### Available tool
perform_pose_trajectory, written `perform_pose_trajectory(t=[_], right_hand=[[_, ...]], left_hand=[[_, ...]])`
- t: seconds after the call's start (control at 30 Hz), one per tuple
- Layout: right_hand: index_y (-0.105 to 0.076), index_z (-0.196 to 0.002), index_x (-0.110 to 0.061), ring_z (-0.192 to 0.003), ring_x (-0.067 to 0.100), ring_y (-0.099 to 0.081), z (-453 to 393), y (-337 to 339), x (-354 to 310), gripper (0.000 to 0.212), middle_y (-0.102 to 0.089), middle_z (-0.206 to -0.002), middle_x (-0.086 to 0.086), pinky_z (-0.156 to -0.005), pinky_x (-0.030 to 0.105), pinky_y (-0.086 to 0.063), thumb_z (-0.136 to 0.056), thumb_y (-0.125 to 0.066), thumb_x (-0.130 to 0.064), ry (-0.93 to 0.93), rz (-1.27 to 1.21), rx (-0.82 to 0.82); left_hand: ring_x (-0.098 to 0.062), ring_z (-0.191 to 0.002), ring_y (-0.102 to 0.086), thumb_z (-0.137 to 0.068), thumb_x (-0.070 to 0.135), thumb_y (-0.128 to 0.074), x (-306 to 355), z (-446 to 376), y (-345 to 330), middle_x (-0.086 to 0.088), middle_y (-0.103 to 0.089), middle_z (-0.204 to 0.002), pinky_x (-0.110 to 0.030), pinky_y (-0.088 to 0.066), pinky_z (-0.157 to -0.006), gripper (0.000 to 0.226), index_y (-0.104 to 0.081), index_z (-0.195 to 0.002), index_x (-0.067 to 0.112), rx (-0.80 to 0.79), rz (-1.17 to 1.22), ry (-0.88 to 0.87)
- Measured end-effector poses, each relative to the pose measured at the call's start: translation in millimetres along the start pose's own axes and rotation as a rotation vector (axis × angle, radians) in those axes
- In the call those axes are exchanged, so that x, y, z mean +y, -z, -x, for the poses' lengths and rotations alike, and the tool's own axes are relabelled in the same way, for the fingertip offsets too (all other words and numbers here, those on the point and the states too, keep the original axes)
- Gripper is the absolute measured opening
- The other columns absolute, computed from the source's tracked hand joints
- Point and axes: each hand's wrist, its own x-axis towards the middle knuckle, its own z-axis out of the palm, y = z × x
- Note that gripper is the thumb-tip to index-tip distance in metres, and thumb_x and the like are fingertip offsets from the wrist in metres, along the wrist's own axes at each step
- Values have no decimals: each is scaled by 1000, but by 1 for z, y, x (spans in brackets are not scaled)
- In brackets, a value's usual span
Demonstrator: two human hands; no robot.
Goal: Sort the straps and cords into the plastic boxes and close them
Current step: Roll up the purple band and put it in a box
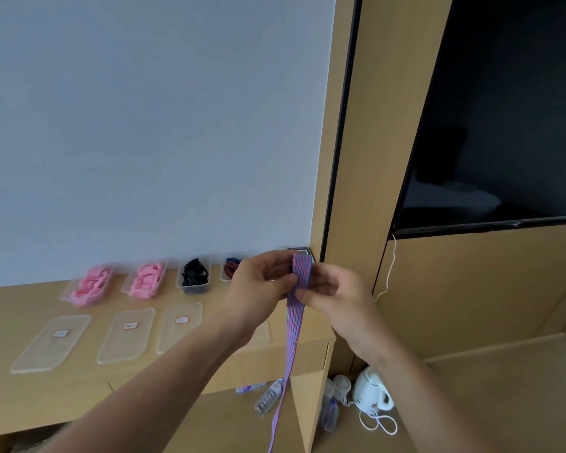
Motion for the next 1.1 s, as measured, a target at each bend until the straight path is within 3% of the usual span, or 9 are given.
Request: perform_pose_trajectory(t=[0.07,0.17,0.27,0.4,0.57,0.67,0.8,0.93,1.1], right_hand=[[-76,-102,-14,-94,29,-73,-3,5,-2,30,-77,-98,13,-90,45,-58,-80,-77,5,-27,-71,-26],[-76,-102,-10,-94,30,-73,-6,13,-6,29,-76,-101,16,-84,41,-61,-76,-79,2,-43,-229,-51],[-75,-99,-11,-90,28,-73,-9,16,-10,31,-76,-98,14,-80,39,-60,-69,-80,-6,-38,-334,-58],[-75,-96,-21,-91,22,-72,-10,20,-12,31,-77,-97,8,-81,31,-58,-68,-82,-10,77,-186,-6],[-74,-93,-26,-95,28,-72,-7,20,-8,39,-77,-96,7,-86,37,-58,-70,-85,3,159,-104,33],[-72,-94,-21,-93,25,-73,-4,18,-5,41,-77,-95,6,-87,38,-58,-69,-84,9,197,-34,78],[-75,-88,-8,-86,9,-71,3,14,-2,33,-74,-89,3,-79,18,-54,-66,-83,15,420,148,103],[-75,-84,1,-86,14,-70,9,13,1,32,-73,-89,7,-80,25,-55,-61,-78,23,577,330,167],[-77,-85,0,-86,16,-69,10,16,-2,30,-74,-92,5,-82,23,-55,-64,-79,20,677,486,191]], left_hand=[[-26,-103,-73,-95,-5,-59,-1,0,5,-8,-77,-109,-37,-61,-87,32,-72,-118,13,-55,34,-1],[-27,-107,-72,-95,27,-64,-5,3,7,-11,-75,-115,-36,-60,-86,29,-72,-120,14,-130,95,94],[-31,-100,-73,-98,44,-56,-15,8,1,-17,-76,-106,-38,-58,-86,37,-76,-105,14,-126,102,241],[-34,-89,-74,-101,45,-51,-16,7,3,-20,-76,-100,-44,-60,-85,41,-80,-90,18,-159,94,286],[-32,-85,-70,-96,43,-60,-10,3,3,-27,-73,-107,-43,-60,-80,40,-77,-99,7,-159,66,320],[-30,-83,-68,-100,35,-59,-7,1,2,-30,-70,-111,-41,-59,-79,37,-75,-103,2,-131,105,338],[-32,-88,-70,-99,30,-62,-2,-1,3,-29,-72,-107,-44,-60,-84,36,-74,-109,-3,-124,192,359],[-27,-82,-75,-95,23,-65,0,-2,5,-22,-75,-102,-35,-61,-72,29,-76,-106,-2,-167,215,359],[-28,-81,-74,-94,22,-66,2,-4,7,-21,-75,-101,-34,-61,-72,28,-76,-106,-1,-196,248,350]])
